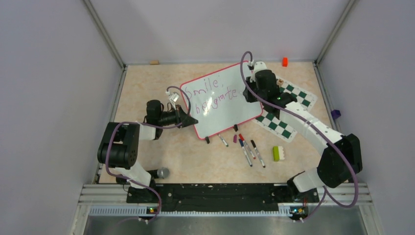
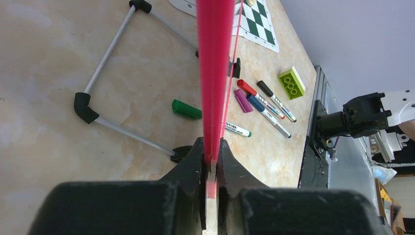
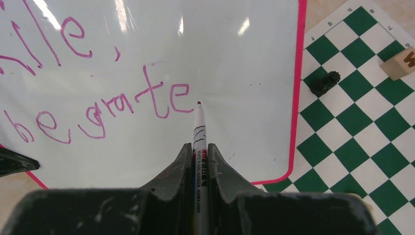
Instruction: Write a sentence on the whiteboard
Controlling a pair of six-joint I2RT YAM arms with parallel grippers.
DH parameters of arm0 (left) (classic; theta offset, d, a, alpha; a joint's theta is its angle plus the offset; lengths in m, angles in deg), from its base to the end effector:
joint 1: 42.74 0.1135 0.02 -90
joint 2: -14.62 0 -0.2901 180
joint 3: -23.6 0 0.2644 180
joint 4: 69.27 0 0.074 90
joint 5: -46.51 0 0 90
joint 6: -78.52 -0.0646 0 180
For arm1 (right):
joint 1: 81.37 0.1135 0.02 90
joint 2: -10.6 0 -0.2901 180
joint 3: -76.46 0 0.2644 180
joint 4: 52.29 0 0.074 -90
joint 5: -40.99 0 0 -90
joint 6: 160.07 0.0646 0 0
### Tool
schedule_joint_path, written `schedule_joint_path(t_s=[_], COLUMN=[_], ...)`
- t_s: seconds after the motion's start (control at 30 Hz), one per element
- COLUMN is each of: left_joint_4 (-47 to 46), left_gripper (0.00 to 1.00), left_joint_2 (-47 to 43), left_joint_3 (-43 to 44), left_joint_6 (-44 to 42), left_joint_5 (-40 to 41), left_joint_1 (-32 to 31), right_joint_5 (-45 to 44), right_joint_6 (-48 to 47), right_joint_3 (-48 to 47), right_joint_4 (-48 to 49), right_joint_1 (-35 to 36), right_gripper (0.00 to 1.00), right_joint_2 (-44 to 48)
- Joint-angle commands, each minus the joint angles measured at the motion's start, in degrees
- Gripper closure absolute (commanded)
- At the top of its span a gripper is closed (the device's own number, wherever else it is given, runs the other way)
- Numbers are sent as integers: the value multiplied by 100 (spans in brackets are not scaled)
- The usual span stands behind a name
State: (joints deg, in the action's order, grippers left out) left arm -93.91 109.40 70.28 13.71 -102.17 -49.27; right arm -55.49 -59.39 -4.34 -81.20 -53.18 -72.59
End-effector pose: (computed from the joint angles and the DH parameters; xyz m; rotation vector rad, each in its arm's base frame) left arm 0.3111 -0.0912 0.1630 0.3813 1.9777 -1.3606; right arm 0.3277 0.1673 0.3187 -0.2566 2.1107 0.2842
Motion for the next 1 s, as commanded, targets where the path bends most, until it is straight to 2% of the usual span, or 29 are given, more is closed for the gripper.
schedule_joint_path(t_s=[0.0,0.5,0.97], left_joint_4=[717,717,717], left_gripper=[100,100,100], left_joint_2=[228,223,232], left_joint_3=[-61,-62,-61], left_joint_6=[-58,-58,-58], left_joint_5=[453,454,453], left_joint_1=[-60,-59,-62], right_joint_5=[-137,422,211], right_joint_6=[39,104,147], right_joint_3=[-225,-541,-676], right_joint_4=[305,555,638], right_joint_1=[-207,-365,-371], right_gripper=[100,100,100], right_joint_2=[365,-93,-376])
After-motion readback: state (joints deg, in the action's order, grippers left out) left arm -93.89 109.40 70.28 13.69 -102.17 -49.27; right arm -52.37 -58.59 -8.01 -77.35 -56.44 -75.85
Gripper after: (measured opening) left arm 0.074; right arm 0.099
